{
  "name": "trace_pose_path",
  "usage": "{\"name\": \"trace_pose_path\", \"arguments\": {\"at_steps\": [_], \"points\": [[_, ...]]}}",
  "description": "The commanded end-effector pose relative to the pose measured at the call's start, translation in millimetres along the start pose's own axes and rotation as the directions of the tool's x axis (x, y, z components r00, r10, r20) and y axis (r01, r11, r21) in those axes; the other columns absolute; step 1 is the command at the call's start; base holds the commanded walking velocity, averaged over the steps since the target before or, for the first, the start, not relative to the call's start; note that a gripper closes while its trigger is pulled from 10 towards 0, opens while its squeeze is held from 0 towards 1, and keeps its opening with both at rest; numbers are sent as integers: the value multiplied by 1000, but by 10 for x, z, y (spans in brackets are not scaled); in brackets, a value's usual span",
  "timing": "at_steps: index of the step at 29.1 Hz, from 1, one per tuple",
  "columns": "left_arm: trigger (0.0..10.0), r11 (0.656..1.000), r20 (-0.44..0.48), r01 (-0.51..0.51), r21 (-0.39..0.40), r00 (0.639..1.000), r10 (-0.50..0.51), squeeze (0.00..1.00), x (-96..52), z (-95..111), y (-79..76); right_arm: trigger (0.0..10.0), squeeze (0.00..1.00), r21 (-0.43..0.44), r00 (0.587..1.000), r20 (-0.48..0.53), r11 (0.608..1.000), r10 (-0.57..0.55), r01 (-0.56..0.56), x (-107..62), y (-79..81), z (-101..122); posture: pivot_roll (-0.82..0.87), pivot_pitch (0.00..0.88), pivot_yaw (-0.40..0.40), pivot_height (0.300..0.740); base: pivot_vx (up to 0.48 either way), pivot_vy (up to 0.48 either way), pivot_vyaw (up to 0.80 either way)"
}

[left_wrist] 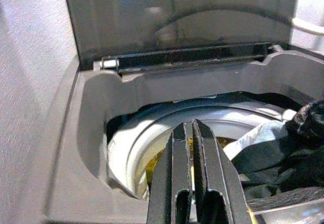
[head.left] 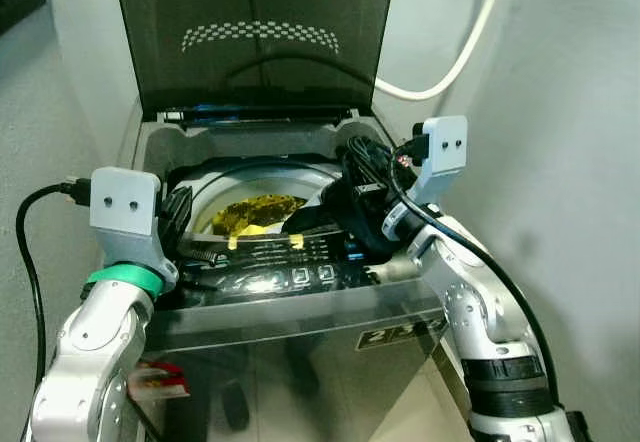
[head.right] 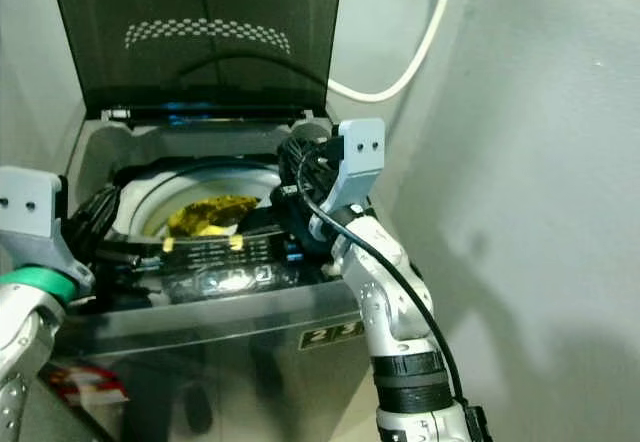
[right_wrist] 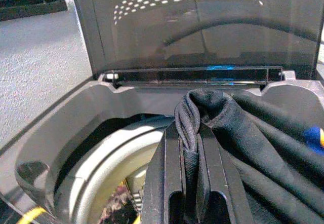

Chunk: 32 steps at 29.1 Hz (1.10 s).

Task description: Clothes washing

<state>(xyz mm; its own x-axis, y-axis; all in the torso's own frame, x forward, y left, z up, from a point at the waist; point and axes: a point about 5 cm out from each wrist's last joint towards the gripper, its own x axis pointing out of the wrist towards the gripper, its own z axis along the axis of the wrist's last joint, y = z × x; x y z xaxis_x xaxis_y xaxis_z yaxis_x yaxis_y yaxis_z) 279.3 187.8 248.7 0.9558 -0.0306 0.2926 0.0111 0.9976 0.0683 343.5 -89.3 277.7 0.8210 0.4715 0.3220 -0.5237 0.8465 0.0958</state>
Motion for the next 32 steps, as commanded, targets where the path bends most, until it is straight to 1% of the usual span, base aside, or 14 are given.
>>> {"name": "trace_pose_path", "arguments": {"at_steps": [1, 15, 17, 20, 21, 24, 25, 26, 28, 29, 32], "points": [[10000, 1000, -28, -6, -4, 1000, 6, 0, -7, -69, -26, 10000, 0, 2, 1000, 0, 1000, -20, 20, -31, -49, 4, 40, 29, 18, 740, 0, 0, 0], [10000, 1000, -20, -16, 11, 1000, 17, 0, -17, -53, 15, 10000, 0, 5, 1000, -2, 1000, -17, 17, -21, -49, 0, 42, 29, 16, 740, 0, 0, 0], [10000, 999, -12, -27, 21, 1000, 27, 0, -20, -36, 53, 10000, 0, 12, 1000, -3, 1000, -10, 10, 0, -44, 0, 43, 28, 13, 740, 0, 0, 0], [10000, 999, -11, -28, 39, 1000, 28, 0, -20, -35, 67, 10000, 0, 23, 1000, -15, 1000, 9, -9, 33, -22, -13, 41, 29, 13, 740, 0, 0, 0], [10000, 997, -25, -30, 76, 999, 32, 0, -26, -60, 86, 10000, 0, 50, 997, -47, 997, 63, -60, 114, 51, -53, 33, 29, 16, 740, 0, 0, 0], [10000, 997, -25, -30, 76, 999, 32, 0, -26, -60, 86, 10000, 0, 50, 997, -47, 997, 63, -60, 114, 51, -53, 33, 29, 16, 740, 0, 0, 0], [10000, 994, -38, -33, 106, 999, 37, 0, -28, -95, 106, 10000, 0, 70, 987, -83, 989, 139, -133, 246, 163, -114, 20, 31, 21, 740, 0, 0, 0], [10000, 991, -45, -32, 132, 998, 38, 0, -15, -111, 113, 10000, 0, 33, 971, -124, 979, 203, -201, 485, 311, -167, 23, 34, 9, 740, 0, 0, 0], [10000, 991, -45, -32, 132, 998, 38, 0, -15, -111, 113, 10000, 0, 33, 971, -124, 979, 203, -201, 485, 311, -167, 23, 34, 9, 740, 0, 0, 0], [10000, 988, -45, -35, 149, 998, 42, 0, -6, -107, 117, 10000, 0, 22, 961, -113, 967, 253, -252, 707, 468, -84, 32, 38, -3, 740, 0, 0, 0], [10000, 988, -45, -35, 149, 998, 42, 0, -6, -107, 117, 10000, 0, 22, 961, -113, 967, 253, -252, 707, 468, -84, 32, 38, -3, 740, 0, 0, 0]]}}
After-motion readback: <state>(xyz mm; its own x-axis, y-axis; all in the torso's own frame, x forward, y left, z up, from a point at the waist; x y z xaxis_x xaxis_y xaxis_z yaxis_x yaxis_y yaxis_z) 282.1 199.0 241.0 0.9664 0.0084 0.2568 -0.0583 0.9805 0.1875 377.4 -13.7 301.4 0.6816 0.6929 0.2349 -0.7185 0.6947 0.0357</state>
